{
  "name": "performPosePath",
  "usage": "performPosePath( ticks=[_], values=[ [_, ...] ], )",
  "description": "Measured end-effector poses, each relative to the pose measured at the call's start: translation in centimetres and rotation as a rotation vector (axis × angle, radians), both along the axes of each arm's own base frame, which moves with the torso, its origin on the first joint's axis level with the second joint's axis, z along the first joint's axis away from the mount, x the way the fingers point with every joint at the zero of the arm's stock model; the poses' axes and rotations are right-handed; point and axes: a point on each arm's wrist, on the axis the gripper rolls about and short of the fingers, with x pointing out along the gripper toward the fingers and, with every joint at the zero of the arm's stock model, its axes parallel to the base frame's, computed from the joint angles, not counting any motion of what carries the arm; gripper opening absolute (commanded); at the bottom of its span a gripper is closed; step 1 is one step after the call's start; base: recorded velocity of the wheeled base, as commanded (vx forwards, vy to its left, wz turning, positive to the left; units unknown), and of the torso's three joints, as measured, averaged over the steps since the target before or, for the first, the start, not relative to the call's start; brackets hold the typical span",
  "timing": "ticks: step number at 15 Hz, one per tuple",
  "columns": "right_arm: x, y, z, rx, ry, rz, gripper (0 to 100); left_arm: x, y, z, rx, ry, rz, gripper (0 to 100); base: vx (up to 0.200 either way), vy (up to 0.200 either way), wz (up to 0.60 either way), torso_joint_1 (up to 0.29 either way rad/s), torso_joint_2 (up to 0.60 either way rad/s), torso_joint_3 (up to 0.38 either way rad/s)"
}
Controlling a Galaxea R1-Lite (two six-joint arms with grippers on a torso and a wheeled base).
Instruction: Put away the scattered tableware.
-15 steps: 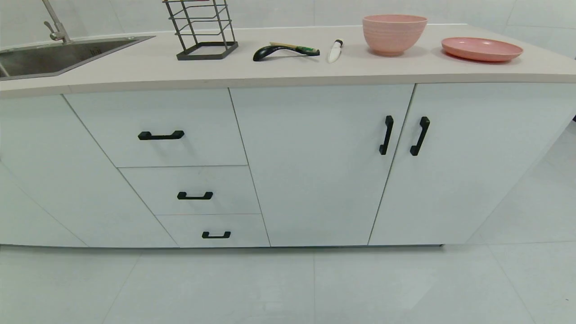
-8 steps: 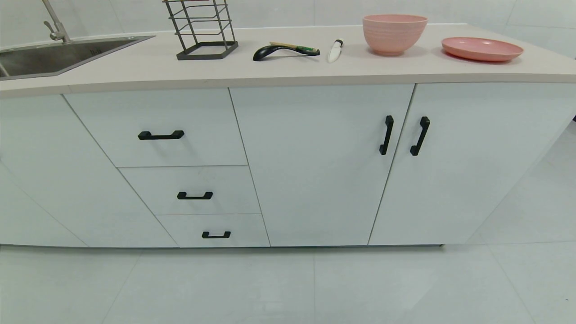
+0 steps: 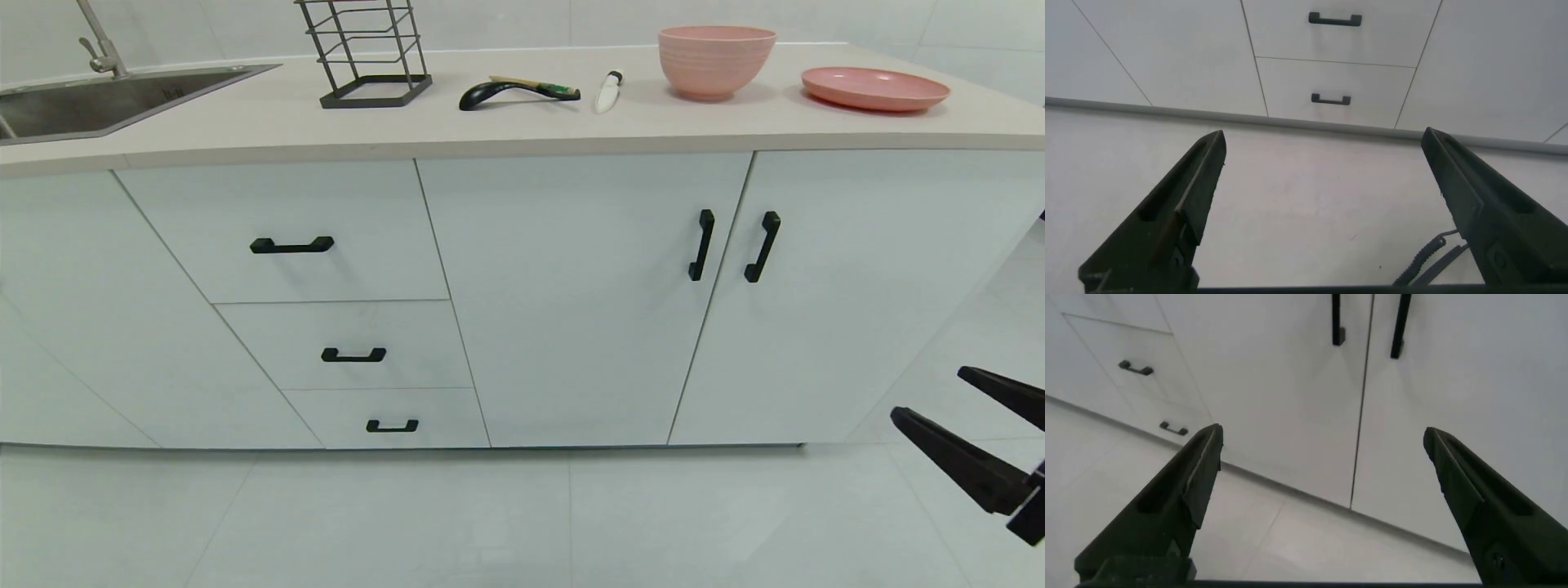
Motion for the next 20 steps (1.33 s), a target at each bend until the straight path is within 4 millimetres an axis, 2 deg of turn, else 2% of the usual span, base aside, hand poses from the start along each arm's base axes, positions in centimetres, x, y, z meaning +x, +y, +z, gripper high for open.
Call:
performPosePath(
  ticks=[4,6,8,10,20],
  values=[
    [5.6,-0.7,0.1,-0.013,-0.058,-0.004,100,0.0,0.0,0.0,0.000,0.000,-0.001,100,0.000,-0.050,0.00,0.003,0.00,-0.001],
    [7.5,-1.2,-0.7,-0.024,-0.039,-0.004,100,0.0,0.0,0.0,0.008,0.001,-0.001,100,-0.100,-0.200,0.00,0.002,0.00,0.005],
    [9.4,-1.3,-0.6,-0.026,-0.045,-0.012,100,0.0,0.0,0.0,0.012,0.002,-0.003,100,-0.200,-0.200,0.00,0.002,0.00,0.005],
    [11.5,-1.2,-0.5,-0.028,-0.059,-0.001,100,0.0,0.0,0.0,0.005,0.001,-0.001,100,0.000,0.000,0.00,0.000,0.00,0.000],
    [17.6,0.6,-0.4,-0.057,-0.136,0.110,100,0.0,0.0,0.0,0.004,0.000,-0.001,100,-0.020,0.000,0.00,0.001,0.00,0.000]
  ],
)
